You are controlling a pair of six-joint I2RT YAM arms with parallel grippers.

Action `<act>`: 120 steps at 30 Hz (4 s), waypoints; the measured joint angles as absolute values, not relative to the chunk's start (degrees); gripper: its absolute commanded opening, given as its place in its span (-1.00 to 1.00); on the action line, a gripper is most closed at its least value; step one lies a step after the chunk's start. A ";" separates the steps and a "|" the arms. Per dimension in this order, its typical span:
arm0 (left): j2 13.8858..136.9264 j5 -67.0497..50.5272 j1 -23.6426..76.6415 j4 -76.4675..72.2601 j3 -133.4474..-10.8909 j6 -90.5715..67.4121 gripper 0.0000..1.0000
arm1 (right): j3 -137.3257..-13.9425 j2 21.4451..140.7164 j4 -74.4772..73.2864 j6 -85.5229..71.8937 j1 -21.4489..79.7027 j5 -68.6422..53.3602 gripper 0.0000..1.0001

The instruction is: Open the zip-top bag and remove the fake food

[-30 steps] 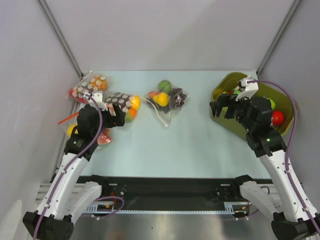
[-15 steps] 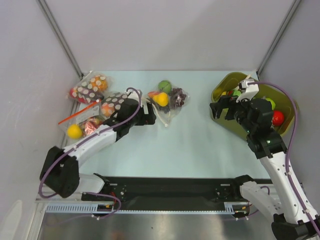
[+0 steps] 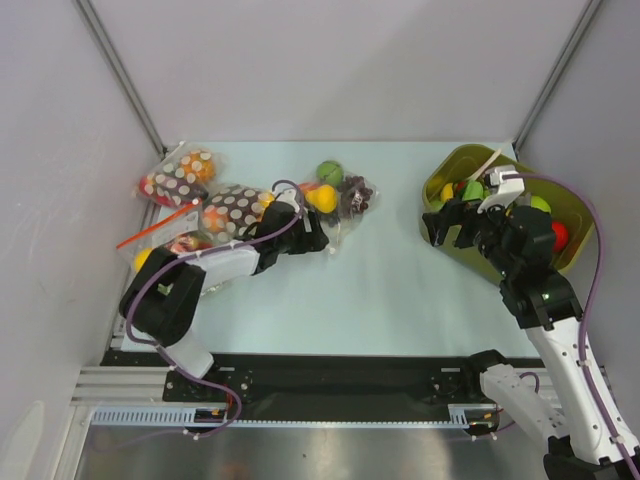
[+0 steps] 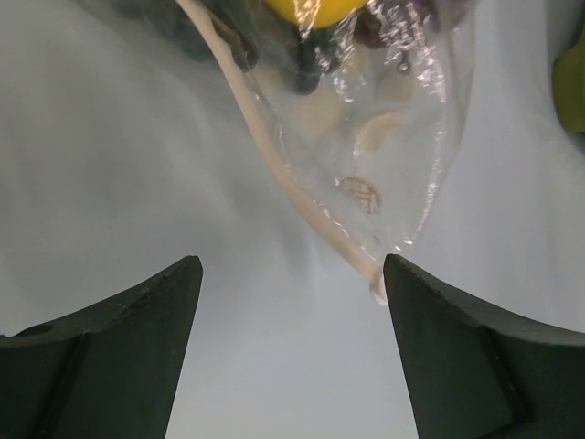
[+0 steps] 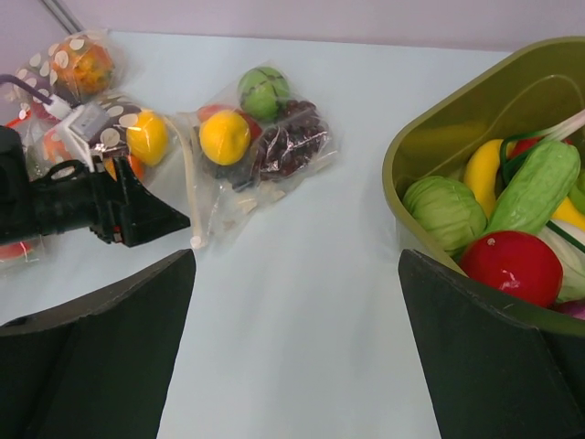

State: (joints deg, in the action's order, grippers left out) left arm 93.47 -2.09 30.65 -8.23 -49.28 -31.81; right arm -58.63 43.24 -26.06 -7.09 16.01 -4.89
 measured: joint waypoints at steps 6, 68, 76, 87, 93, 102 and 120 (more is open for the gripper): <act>97.62 -3.33 30.65 -10.46 -49.43 -33.39 0.49 | -59.18 41.82 -26.89 -7.38 16.01 -5.58 1.00; 67.26 -25.15 31.11 9.63 -55.59 -44.18 -0.99 | -30.87 62.78 31.46 16.16 59.09 12.58 0.67; 64.62 -24.40 33.15 9.43 -53.54 -45.36 -0.99 | -30.89 64.01 34.72 14.04 58.08 8.84 0.30; 61.93 -23.75 36.29 4.80 -48.73 -47.09 0.10 | -31.66 61.69 32.14 11.31 55.05 1.67 -1.00; 56.64 -20.60 36.71 4.25 -48.07 -41.98 0.61 | -36.51 57.74 20.47 9.45 50.17 -5.65 -1.00; 51.40 -18.39 37.04 -2.79 -49.12 -24.95 0.57 | -52.45 56.86 -1.74 5.52 42.24 -18.50 -1.00; 57.65 -8.60 59.53 -2.17 -57.63 7.22 0.56 | -60.73 58.19 -20.82 -0.56 35.38 -29.43 -1.00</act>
